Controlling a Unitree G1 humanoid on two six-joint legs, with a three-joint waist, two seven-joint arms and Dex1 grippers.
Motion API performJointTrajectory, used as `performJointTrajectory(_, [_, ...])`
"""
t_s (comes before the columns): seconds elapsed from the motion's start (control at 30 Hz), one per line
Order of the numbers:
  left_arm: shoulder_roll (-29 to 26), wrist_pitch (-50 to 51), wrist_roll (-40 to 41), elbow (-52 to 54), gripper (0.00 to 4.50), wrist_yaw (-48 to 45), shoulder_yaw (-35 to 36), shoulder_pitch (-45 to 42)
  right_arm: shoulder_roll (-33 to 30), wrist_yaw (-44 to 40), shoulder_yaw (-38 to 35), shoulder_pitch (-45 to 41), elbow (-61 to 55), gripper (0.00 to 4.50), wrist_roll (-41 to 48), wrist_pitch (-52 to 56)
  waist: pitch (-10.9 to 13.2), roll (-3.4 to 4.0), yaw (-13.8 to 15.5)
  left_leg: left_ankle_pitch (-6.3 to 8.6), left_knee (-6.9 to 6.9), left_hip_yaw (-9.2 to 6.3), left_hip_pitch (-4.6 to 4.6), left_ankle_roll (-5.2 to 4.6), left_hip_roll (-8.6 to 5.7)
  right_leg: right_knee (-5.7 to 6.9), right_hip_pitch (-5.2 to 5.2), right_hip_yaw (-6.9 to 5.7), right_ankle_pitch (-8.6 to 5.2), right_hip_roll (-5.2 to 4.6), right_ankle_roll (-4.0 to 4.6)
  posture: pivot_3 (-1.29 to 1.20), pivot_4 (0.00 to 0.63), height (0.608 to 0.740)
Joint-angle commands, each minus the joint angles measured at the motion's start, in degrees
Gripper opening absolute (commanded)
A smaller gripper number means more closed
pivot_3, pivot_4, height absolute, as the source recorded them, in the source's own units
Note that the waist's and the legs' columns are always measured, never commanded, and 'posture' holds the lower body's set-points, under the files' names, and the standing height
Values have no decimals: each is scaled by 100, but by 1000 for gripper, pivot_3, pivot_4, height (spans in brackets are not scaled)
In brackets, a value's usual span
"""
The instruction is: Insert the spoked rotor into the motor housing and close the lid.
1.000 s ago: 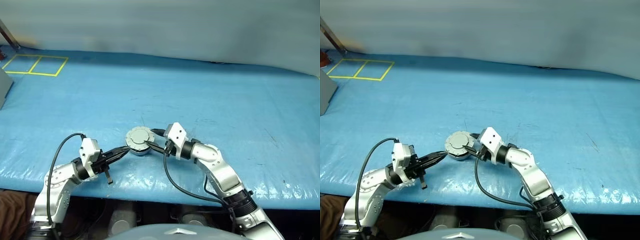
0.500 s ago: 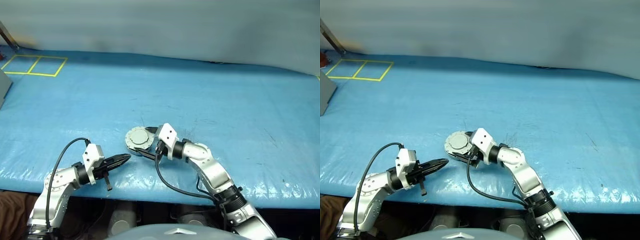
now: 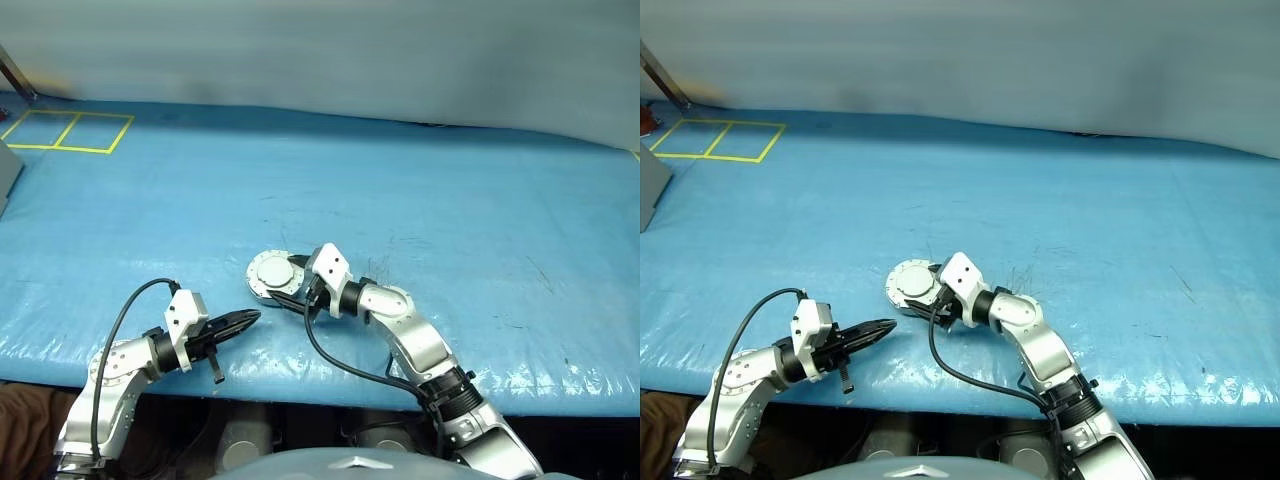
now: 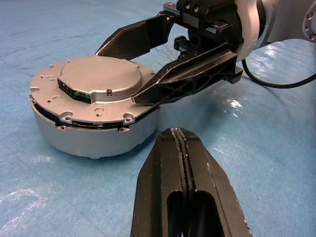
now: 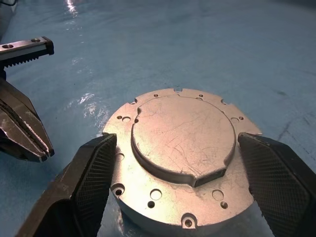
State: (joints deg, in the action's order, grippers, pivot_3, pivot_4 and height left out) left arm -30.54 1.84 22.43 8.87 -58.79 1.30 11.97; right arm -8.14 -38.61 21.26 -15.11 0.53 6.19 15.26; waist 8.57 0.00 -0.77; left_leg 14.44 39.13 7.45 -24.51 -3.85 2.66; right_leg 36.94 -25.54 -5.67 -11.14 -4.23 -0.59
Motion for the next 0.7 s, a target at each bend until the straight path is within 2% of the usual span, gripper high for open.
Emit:
performJointTrajectory(0.03, [-11,-107,-23,-1,0,14,-3,17,51,37,-99,-82,-120,4094,105,123,0,0,0,0,0,0,0,0,0,0,0,0,0,0,0,0,150,740])
performJointTrajectory(0.33, [4,-156,-16,-112,0,0,-5,2,20,63,-5,-103,-280,4094,4,141,0,1,1,13,0,0,0,-18,0,-1,-1,-3,0,-2,0,0,150,740])
performJointTrajectory(0.43, [9,-170,-3,-147,0,-4,-4,-9,42,126,10,-132,-331,3495,-51,147,0,1,0,14,0,0,-1,-17,0,-1,-1,-3,0,-4,0,0,150,740])
performJointTrajectory(0.57, [17,-204,4,-201,0,-8,-4,-21,39,172,89,-144,-383,2317,-138,116,1,1,-3,14,-1,0,0,-16,0,-1,-2,-4,0,-5,0,0,150,740])
performJointTrajectory(0.7, [19,-226,11,-249,0,-13,6,-20,35,165,137,-144,-432,2317,-169,113,1,1,-2,15,-2,0,-2,-16,0,-2,-3,-4,-1,-5,1,0,150,740])
